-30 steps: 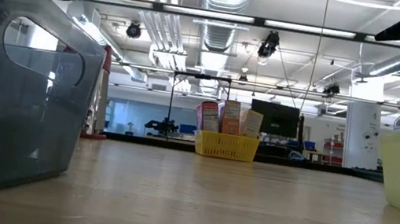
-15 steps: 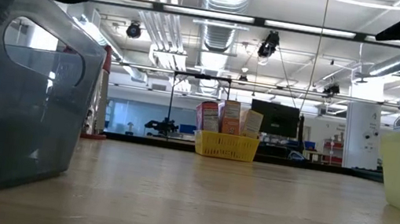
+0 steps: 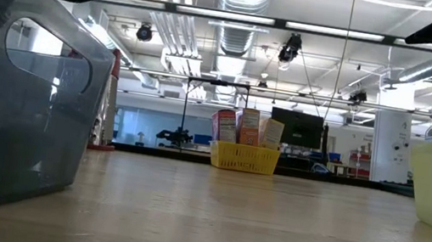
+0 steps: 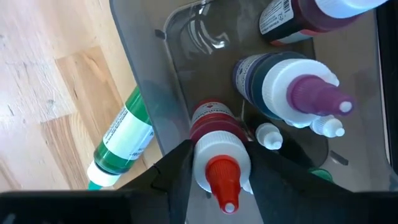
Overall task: Pick & Place Kitchen Items
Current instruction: Put the red food coloring bottle into the black bin, then put the large green food coloring bottle into the black bin
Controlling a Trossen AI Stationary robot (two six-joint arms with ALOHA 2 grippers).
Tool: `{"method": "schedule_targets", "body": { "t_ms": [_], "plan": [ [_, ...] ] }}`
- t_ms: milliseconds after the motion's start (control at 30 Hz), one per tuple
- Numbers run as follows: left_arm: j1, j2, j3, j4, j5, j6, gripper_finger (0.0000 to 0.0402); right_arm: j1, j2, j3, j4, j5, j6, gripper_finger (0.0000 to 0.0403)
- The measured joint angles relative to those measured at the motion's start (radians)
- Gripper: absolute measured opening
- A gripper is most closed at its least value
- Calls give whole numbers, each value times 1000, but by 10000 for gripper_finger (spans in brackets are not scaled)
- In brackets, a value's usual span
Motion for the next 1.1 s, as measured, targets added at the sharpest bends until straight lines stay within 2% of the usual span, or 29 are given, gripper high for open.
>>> {"method": "schedule_targets", "body": {
  "t_ms": [433, 633, 733, 933, 1100],
  "plan": [
    [-2, 1, -1, 10, -2, 3, 156, 0, 0, 0, 0, 0, 0, 286],
    [-1, 2, -2, 14, -5, 18, 186, 0, 0, 0, 0, 0, 1, 309],
    [-1, 2, -2, 13, -31, 18, 208, 0, 0, 0, 0, 0, 0, 320],
    [0, 2, 1, 13, -169, 16, 235, 0, 0, 0, 0, 0, 1, 342],
    [0, 5, 63, -22, -144, -39, 234, 0, 0, 0, 0, 0, 0, 359]
  ]
}}
